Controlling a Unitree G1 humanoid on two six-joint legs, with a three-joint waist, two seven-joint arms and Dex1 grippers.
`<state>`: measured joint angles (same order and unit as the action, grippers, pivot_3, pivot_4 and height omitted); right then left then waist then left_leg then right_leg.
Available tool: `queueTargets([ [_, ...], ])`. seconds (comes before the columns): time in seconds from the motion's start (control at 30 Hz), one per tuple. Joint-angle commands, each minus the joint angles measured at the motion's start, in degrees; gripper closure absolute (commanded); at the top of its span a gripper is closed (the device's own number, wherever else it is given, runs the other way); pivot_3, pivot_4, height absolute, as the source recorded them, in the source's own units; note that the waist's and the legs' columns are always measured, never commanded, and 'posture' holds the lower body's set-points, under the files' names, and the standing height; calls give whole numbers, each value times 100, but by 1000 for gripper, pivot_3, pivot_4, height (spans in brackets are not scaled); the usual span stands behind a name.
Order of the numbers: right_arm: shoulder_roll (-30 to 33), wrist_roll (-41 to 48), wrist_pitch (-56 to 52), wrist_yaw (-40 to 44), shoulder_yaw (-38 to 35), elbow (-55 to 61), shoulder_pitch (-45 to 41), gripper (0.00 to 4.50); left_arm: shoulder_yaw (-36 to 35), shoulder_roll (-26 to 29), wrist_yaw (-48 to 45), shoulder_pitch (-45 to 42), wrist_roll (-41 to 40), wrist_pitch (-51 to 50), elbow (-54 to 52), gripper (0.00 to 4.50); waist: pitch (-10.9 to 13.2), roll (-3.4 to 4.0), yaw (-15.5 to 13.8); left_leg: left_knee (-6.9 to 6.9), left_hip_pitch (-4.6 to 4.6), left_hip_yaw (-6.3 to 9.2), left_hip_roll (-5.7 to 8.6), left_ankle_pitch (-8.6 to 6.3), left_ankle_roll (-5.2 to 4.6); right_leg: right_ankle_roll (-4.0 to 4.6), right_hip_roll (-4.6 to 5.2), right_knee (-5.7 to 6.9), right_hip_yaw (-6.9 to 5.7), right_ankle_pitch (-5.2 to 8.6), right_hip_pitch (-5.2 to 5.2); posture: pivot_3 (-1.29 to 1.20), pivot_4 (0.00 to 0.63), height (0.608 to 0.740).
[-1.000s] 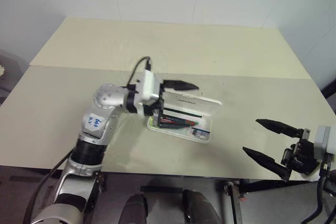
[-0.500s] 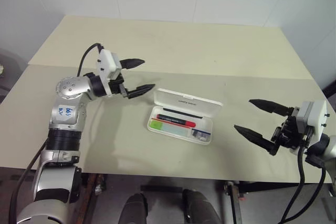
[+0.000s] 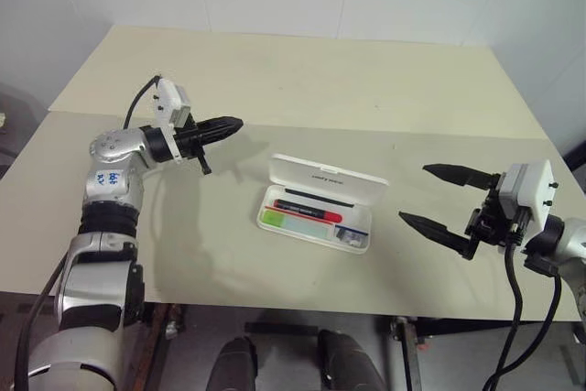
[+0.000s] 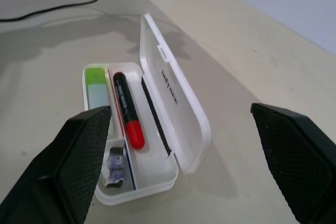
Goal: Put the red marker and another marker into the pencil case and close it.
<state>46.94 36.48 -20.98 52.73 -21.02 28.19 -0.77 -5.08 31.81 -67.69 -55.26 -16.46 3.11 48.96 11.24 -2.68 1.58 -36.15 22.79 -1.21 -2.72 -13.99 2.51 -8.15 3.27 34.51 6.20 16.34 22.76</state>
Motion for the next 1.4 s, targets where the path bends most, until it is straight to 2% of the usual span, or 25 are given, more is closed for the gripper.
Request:
queueTargets([
  [0.03,103,161,-122,-46,-147,199,-56,0,-30,-88,-207,-487,159,508,807,4484,0,0,-1,0,3,0,0,0,0,1,0,-2,0,1,1,0,150,740],
  [0.2,164,345,-304,11,-248,272,-68,0,-240,-286,-116,-1076,265,1016,1871,4484,0,0,-13,-4,44,5,0,0,0,-21,0,2,-4,-11,38,0,150,740],
  [0.3,115,463,-491,-274,-343,342,-152,0,-259,-432,-192,-1265,359,1080,2217,4484,0,0,-16,-1,55,2,0,0,0,-22,0,15,-4,-10,61,0,150,740],
  [0.47,-43,1726,-910,-347,-830,733,-53,0,-420,-647,-250,-1463,381,641,2553,4484,0,-1,-6,0,57,1,0,0,0,-21,-2,36,-3,-5,74,0,150,740],
  [0.57,-111,2050,-906,-282,-1075,821,179,0,-467,-715,-255,-1493,431,565,2608,4484,1,-2,-6,-2,56,3,0,0,0,-21,-5,41,-2,-5,73,0,150,740],
  [0.8,112,1714,-624,481,-1517,523,918,0,-650,-1019,-349,-1648,427,351,2673,4484,1,-3,-21,-16,57,3,1,0,0,-24,-4,44,0,-7,67,0,150,740],
  [1.03,305,1184,-204,1336,-1729,6,1383,0,-537,-1299,-937,-1665,582,-516,2722,4484,2,-3,5,-18,55,3,2,0,0,-25,-7,47,3,-7,67,0,150,740],
  [1.4,311,1204,95,1897,-1987,-1047,979,0,-124,-1430,-2234,-1361,1010,-789,2582,4484,2,-3,8,-16,53,4,2,0,0,-24,-11,47,6,-7,67,0,150,740],
])
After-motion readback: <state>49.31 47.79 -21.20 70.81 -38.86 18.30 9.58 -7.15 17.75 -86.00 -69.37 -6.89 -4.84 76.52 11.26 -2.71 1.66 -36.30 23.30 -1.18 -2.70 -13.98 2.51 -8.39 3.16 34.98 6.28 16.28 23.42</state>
